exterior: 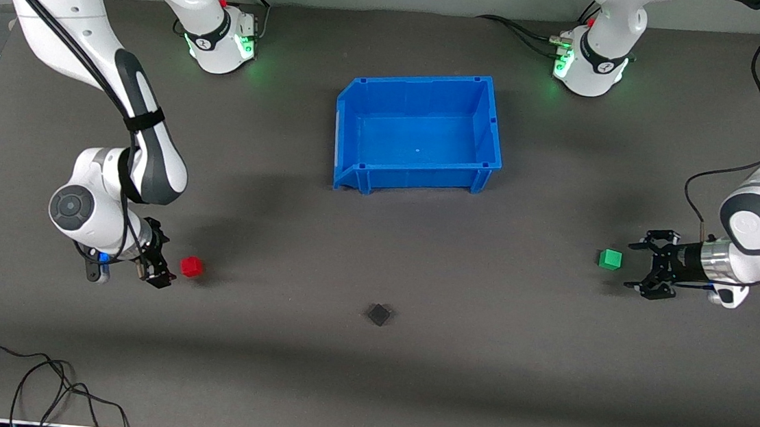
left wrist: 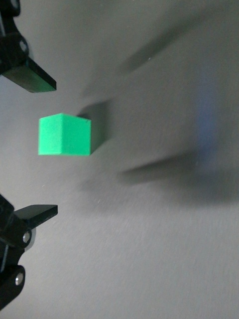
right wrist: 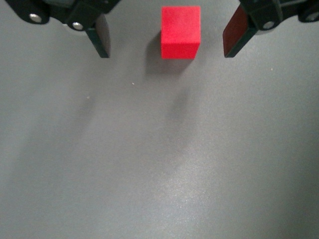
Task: Attach green and red cubes to black cube
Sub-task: 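Close the right gripper on the red cube while the left gripper grasps green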
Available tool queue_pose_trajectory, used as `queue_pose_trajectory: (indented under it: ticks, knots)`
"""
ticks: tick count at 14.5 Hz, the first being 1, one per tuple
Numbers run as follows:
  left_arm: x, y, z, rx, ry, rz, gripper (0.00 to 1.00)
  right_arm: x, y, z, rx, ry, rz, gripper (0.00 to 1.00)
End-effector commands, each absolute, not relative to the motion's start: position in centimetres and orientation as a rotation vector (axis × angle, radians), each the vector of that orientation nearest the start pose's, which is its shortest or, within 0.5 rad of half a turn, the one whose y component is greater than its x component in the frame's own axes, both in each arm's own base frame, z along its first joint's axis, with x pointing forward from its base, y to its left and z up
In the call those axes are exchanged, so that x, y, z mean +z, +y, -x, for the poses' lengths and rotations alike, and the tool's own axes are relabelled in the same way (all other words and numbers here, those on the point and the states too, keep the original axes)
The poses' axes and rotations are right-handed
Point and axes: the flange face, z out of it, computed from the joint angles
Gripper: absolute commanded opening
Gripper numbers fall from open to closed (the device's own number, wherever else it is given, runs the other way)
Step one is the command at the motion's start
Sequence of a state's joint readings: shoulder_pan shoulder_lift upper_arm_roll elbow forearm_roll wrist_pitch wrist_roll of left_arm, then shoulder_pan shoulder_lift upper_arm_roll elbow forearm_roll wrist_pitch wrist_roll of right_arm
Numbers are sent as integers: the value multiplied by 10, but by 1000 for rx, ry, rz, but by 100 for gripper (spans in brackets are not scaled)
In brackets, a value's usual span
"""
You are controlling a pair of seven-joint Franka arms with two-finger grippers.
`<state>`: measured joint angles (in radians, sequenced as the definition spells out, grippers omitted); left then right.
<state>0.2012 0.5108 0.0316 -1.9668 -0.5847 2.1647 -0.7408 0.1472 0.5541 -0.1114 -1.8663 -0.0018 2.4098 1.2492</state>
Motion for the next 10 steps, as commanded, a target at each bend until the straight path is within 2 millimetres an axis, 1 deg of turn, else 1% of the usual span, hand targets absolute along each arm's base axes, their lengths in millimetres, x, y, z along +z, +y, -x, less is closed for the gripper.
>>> queue_pose_trajectory:
  ticks: [1,3,5,6,7,8,9,10]
  knots:
    - [184,110,-559,647,-2177,2618,100,200,39,-645,-34,1834,2619,100]
    - [180,108,-556,640,-2176,2613,100,185,43,-645,-48,1817,2618,100]
    - [179,107,-555,646,-2178,2610,100,180,45,-645,-56,1810,2618,100]
    - [179,105,-555,649,-2179,2612,100,178,46,-644,-51,1808,2621,97]
    - [179,104,-556,653,-2191,2610,98,180,46,-644,-52,1805,2624,86]
    - [179,103,-556,656,-2200,2608,94,183,46,-645,-55,1802,2623,75]
    - [179,103,-556,656,-2200,2608,89,184,45,-645,-56,1798,2627,68]
    - [179,101,-556,658,-2198,2611,78,185,45,-646,-58,1796,2625,65]
